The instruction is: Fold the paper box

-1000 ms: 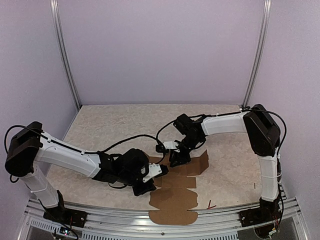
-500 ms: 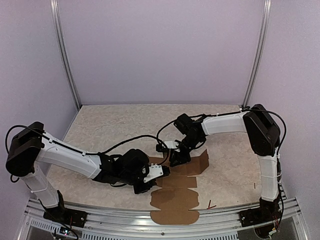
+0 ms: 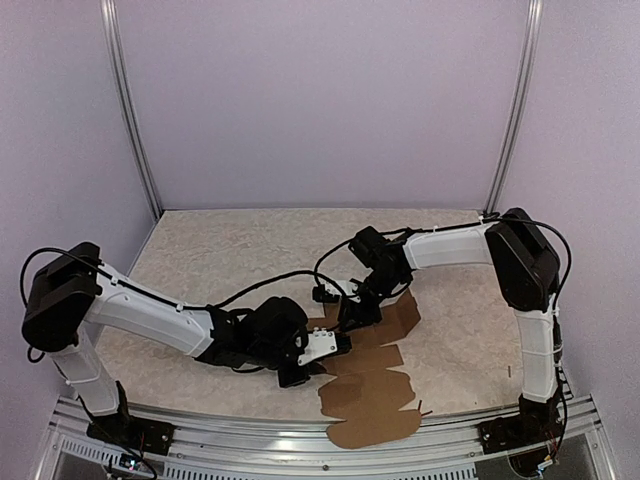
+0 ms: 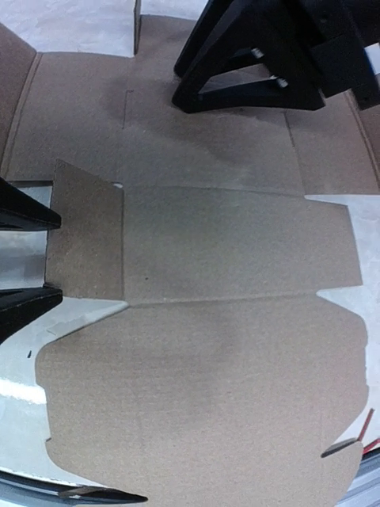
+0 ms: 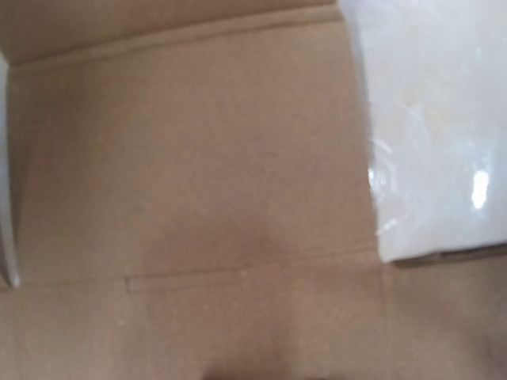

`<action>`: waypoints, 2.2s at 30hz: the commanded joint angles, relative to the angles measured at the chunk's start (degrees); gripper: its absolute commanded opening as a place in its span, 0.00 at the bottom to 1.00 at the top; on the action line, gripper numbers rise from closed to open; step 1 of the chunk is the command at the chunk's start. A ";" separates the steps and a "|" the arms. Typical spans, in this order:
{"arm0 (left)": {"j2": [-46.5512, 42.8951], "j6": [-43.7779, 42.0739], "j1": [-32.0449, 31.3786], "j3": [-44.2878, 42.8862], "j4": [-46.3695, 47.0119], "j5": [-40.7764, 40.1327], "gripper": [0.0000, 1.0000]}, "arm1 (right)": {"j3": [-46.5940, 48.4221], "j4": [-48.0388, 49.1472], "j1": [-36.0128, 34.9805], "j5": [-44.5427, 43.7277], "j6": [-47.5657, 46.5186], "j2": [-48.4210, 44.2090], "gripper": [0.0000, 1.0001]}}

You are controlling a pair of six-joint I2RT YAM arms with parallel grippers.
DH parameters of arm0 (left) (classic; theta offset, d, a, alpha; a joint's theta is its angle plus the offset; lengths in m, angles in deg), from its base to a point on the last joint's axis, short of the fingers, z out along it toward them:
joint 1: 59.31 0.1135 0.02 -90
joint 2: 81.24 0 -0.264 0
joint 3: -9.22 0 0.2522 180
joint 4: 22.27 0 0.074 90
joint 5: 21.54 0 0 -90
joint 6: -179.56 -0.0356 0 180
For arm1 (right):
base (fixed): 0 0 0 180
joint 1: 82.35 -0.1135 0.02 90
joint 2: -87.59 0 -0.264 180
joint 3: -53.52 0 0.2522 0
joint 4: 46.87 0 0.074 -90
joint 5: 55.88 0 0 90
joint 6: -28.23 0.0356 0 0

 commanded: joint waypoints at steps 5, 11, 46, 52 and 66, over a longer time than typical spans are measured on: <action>-5.17 5.50 -1.09 -0.16 -4.50 -6.17 0.32 | -4.31 -10.46 0.83 -6.67 0.86 8.11 0.30; -8.59 11.71 -1.00 6.54 -4.68 -6.71 0.30 | -3.79 -12.05 1.41 -5.65 0.98 0.95 0.34; -0.82 10.70 -3.74 8.16 9.42 -5.66 0.22 | -24.16 -4.95 0.86 -16.79 -4.67 -22.88 0.62; 0.08 10.99 -4.32 8.27 10.37 -5.66 0.22 | -25.38 0.38 -2.89 -17.01 -2.36 -19.27 0.63; 0.56 11.76 -4.42 10.10 13.82 -8.63 0.22 | -19.86 1.70 -6.37 -14.56 3.18 -6.38 0.58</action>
